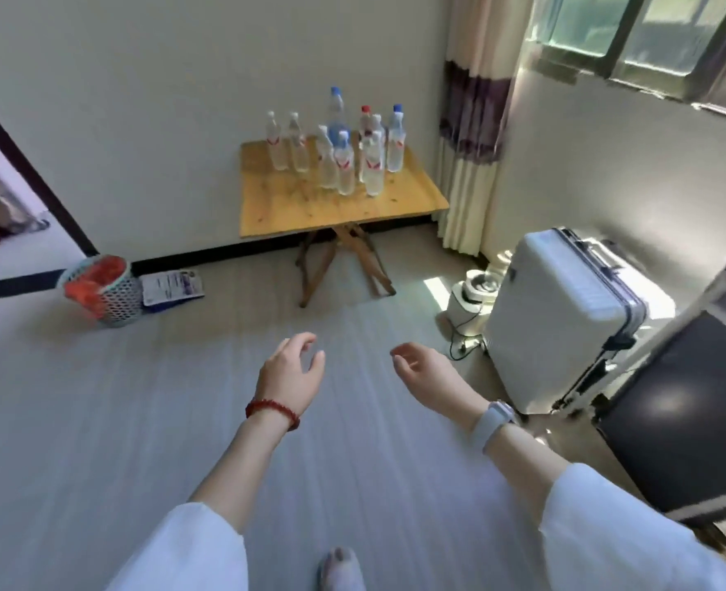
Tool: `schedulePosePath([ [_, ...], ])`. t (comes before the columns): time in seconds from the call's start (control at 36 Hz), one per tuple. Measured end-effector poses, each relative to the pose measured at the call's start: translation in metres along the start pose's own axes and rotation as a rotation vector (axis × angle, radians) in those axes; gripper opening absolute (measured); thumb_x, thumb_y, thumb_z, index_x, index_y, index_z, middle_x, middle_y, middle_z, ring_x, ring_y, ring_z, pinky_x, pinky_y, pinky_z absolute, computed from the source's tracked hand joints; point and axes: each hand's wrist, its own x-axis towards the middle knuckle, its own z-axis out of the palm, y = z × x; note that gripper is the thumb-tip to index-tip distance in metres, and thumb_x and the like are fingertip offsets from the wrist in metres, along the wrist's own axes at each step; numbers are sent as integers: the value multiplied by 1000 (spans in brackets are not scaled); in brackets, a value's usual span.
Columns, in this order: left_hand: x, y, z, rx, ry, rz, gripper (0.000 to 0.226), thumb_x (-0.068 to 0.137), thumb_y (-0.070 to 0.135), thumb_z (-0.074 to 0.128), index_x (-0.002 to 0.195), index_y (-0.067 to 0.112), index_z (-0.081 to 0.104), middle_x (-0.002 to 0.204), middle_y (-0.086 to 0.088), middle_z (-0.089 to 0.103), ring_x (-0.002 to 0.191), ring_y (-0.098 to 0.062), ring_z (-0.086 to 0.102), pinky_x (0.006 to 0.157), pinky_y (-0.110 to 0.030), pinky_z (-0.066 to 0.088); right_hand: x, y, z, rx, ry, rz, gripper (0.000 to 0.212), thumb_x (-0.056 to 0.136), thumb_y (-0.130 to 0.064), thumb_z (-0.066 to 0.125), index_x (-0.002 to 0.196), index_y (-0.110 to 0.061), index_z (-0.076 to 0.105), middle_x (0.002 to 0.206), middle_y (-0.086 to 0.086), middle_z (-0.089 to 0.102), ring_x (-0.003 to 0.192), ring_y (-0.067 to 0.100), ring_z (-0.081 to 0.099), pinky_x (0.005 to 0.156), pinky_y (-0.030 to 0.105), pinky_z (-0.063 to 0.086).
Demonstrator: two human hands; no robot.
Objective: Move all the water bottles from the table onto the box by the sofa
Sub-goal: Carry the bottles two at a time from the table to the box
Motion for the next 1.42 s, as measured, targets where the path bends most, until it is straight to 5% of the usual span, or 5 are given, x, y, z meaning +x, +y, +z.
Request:
schedulePosePath([
  [0.72,650,-79,64,-45,-20,43,30,87,21,56,116,14,54,115,-6,59,105,-17,55,86,-22,38,648,-53,-36,198,247,7,37,91,-22,52,125,-11,47,115,8,61,91,13,55,79,25,45],
  [0.92,799,-91,115,-95,-92,-93,43,87,26,55,127,15,43,125,-6,53,106,-17,53,89,-29,43,809,-29,-36,202,229,52,69,85,-32,61,141,-13,25,140,8,42,125,22,45,96,32,43],
  [1.11,879,-114,151,-151,-164,-190,63,84,33,60,137,24,27,138,-1,39,113,-17,48,91,-35,45,903,-15,-18,295,120,163,98,77,-23,71,145,-8,1,152,13,13,142,25,10,117,39,15],
  [1.25,964,-130,185,-185,-327,-180,81,78,37,66,141,27,16,149,-2,24,133,-21,31,109,-44,30,944,-3,-6,379,190,224,77,80,-24,68,139,-14,19,138,0,36,128,14,32,102,19,25],
  [1.42,981,-131,204,-261,-355,-59,88,69,24,76,138,26,21,139,0,33,121,-6,31,100,-25,27,932,-4,-1,374,176,206,77,79,-29,69,138,-13,22,130,-6,39,116,4,38,86,4,28],
])
